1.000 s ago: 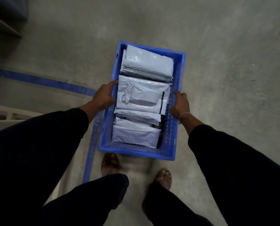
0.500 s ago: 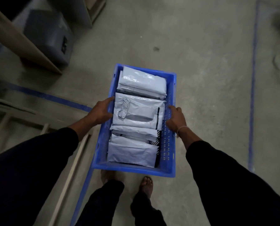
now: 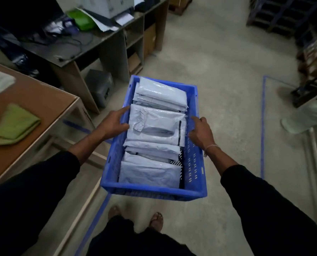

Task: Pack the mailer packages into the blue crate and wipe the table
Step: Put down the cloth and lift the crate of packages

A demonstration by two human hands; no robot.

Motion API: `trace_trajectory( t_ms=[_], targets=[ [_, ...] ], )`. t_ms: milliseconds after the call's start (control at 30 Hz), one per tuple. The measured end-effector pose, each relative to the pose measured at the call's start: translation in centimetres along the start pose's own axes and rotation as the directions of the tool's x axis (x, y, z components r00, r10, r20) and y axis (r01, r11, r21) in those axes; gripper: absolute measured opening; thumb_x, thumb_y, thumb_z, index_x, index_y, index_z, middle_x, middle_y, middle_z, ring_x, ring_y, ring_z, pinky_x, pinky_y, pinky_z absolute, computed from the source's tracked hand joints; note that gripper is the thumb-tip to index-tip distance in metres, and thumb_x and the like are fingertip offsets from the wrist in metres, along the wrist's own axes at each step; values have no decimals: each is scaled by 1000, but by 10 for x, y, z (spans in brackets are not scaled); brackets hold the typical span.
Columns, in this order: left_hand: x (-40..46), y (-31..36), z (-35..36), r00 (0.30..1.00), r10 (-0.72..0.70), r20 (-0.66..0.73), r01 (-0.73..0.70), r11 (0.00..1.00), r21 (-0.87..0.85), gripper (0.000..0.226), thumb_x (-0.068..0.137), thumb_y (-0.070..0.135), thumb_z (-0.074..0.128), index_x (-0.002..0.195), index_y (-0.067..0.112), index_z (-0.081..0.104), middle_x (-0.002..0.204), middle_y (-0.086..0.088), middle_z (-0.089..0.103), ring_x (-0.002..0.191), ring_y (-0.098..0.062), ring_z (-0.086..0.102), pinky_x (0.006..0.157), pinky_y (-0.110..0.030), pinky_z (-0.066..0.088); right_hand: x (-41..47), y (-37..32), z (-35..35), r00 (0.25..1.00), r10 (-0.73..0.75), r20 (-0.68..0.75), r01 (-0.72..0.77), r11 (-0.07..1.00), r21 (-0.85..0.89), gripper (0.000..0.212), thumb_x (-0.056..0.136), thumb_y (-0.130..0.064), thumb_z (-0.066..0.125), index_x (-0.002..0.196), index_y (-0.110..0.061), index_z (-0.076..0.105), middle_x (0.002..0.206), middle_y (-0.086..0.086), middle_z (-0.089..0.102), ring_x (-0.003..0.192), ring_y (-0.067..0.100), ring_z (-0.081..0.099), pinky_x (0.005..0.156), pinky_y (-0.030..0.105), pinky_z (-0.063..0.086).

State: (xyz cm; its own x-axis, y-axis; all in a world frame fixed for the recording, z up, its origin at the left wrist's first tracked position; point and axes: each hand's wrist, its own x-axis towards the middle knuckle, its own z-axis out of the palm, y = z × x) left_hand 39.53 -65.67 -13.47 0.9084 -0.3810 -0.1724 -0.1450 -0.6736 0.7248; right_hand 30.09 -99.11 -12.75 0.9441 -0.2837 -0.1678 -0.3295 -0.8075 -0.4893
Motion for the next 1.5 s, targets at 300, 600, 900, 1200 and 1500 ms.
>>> trace_trajectory(
  t_ms=[300, 600, 900, 1200, 1500],
  targets=[
    [-106, 47, -67, 984, 11, -179, -24, 997, -72, 87, 72, 25, 62, 155, 9, 40, 154, -12, 48, 141, -25, 48, 118, -37, 37, -55, -76, -61, 992, -110, -62, 112, 994, 21, 82, 67, -29, 41, 148, -11, 48, 125, 24, 52, 114, 40, 55, 93, 32, 43],
    [-210, 61, -157, 926, 38, -375, -55, 998, -34, 69, 86, 15, 69, 151, 10, 49, 149, 0, 53, 135, -12, 50, 103, -21, 37, -121, -169, -103, 961, -235, -149, 241, 970, 22, 58, 86, -7, 58, 143, -18, 56, 134, 20, 58, 121, 37, 56, 97, 29, 41],
    [-320, 30, -245, 840, -53, -539, -54, 982, -181, 60, 87, 6, 69, 145, 3, 55, 141, -10, 60, 126, -22, 59, 89, -30, 46, -178, -280, -110, 912, -394, -111, 403, 912, 76, 54, 82, -5, 58, 133, -23, 65, 125, 9, 68, 113, 25, 63, 90, 23, 42],
    [-390, -28, -304, 691, -183, -700, 47, 977, -209, 52, 88, -2, 65, 139, -1, 59, 125, -12, 67, 87, -18, 61, 63, -24, 40, -180, -399, -54, 814, -580, -19, 571, 795, 205, 52, 86, -3, 57, 135, -21, 63, 115, 11, 70, 88, 32, 70, 75, 39, 57],
    [-412, -78, -340, 509, -296, -809, 172, 955, -241, 60, 76, 19, 65, 134, 4, 65, 110, 2, 68, 86, -15, 60, 76, -32, 45, -109, -514, 22, 662, -746, 81, 713, 659, 240, 52, 85, -2, 57, 136, -15, 63, 128, 10, 66, 100, 17, 59, 85, 22, 40]
  ],
)
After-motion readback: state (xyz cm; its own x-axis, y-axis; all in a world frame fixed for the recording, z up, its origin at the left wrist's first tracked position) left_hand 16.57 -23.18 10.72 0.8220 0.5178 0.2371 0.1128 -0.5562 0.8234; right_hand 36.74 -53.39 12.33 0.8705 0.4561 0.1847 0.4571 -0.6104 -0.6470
